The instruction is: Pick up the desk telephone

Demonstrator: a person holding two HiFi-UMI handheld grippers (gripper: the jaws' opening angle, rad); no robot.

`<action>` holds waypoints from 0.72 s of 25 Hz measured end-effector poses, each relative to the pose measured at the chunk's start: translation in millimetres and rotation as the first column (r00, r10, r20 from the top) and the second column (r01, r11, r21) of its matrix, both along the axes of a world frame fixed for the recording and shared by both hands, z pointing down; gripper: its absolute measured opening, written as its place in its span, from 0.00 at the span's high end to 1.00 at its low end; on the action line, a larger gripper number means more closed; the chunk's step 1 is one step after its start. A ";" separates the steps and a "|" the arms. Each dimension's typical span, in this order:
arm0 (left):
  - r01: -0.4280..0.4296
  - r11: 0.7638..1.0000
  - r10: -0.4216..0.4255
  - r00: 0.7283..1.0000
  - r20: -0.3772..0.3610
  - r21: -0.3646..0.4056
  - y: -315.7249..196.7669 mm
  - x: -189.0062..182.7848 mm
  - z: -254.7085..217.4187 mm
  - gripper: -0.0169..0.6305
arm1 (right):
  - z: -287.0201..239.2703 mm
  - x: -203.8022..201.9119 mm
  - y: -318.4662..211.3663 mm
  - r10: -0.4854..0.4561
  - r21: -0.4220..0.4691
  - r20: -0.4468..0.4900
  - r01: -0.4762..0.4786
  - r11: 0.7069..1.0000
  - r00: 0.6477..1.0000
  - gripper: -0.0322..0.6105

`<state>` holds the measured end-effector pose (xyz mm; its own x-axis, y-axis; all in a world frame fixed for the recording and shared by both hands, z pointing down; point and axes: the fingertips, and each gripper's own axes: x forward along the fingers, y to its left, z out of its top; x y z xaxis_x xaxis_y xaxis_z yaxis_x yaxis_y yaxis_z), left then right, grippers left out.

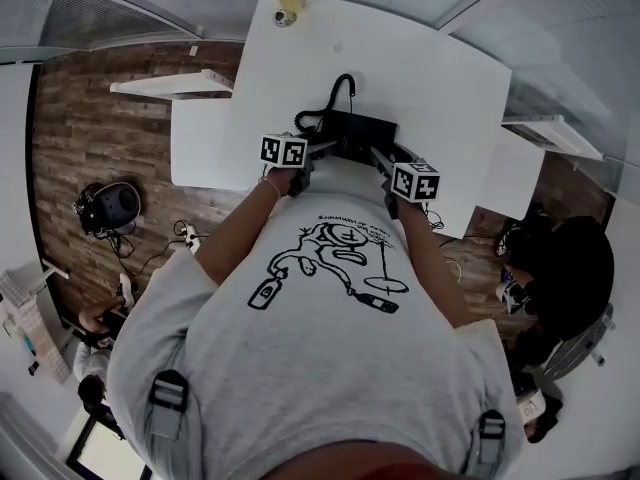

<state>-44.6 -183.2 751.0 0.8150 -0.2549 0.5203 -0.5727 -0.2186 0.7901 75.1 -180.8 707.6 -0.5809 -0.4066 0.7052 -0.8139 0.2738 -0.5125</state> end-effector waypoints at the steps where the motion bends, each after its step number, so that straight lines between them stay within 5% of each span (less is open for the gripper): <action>1: -0.008 1.000 0.008 1.000 0.012 0.001 1.5 0.4 -0.6 0.59 | -1.4 0.2 0.6 0.006 -0.002 0.009 -0.006 1.000 1.000 0.61; 18: 0.051 0.996 -0.053 0.998 0.034 0.076 2.0 -8.4 -74.4 0.59 | -76.6 -4.3 -1.3 -0.005 0.097 0.080 -0.003 0.995 0.997 0.61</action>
<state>-53.0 -181.2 676.6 0.7807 -0.3357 0.5271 -0.6127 -0.2452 0.7513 70.9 -182.1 630.9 -0.6341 -0.4701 0.6140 -0.7712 0.3262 -0.5467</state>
